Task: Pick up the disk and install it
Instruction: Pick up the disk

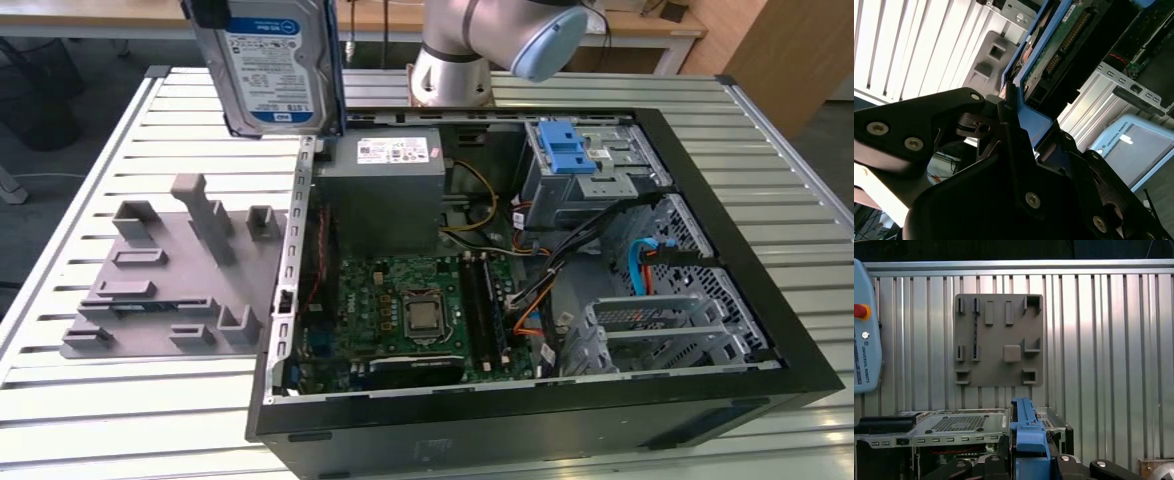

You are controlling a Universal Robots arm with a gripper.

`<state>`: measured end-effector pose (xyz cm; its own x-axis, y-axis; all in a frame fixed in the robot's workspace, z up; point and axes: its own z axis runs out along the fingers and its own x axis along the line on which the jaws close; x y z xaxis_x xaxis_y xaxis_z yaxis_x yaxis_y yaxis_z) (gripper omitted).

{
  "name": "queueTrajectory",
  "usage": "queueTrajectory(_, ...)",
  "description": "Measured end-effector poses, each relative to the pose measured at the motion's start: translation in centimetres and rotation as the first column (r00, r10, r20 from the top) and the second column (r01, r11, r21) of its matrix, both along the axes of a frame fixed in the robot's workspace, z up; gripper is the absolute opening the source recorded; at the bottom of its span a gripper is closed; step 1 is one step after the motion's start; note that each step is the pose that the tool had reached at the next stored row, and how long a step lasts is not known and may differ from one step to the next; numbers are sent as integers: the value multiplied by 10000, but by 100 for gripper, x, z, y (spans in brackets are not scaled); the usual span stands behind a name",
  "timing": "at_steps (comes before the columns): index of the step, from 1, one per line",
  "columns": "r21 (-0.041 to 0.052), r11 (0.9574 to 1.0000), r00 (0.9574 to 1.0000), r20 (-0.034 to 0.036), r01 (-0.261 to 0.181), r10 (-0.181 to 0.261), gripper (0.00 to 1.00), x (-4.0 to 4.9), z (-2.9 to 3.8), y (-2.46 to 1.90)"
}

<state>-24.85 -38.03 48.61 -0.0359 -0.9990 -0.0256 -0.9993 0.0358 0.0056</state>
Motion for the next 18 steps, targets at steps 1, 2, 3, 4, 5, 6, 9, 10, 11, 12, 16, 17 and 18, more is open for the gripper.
queueTrajectory(1, 0, 10000, 10000, 0, -1, 1, 36, 32, 0, -4)
queueTrajectory(2, 0, 10000, 10000, 0, -1, 1, 36, 63, 0, -7)
queueTrajectory(3, 0, 10000, 10000, 0, 1, -1, 36, 96, 0, -10)
queueTrajectory(4, -1, 10000, 10000, 0, 0, 0, 36, 127, 0, -14)
queueTrajectory(5, -1, 10000, 10000, 0, 1, -1, 36, 160, 0, -17)
queueTrajectory(6, -1, 10000, 10000, 0, 0, 0, 36, 191, 0, -20)
queueTrajectory(9, -1, 10000, 10000, 0, 0, 0, 36, 265, 0, -34)
queueTrajectory(10, 0, 10000, 10000, 1, 2, -2, 36, 273, 0, -45)
queueTrajectory(11, -1, 10000, 10000, 0, 3, -3, 36, 280, -1, -57)
queueTrajectory(12, -1, 10000, 10000, 0, 4, -4, 36, 286, -2, -72)
queueTrajectory(16, -1, 10000, 10000, -1, 9, -9, 36, 299, -6, -142)
queueTrajectory(17, -1, 10000, 10000, 0, 10, -10, 36, 301, -7, -160)
queueTrajectory(18, 0, 10000, 10000, 1, 12, -12, 36, 304, -8, -178)
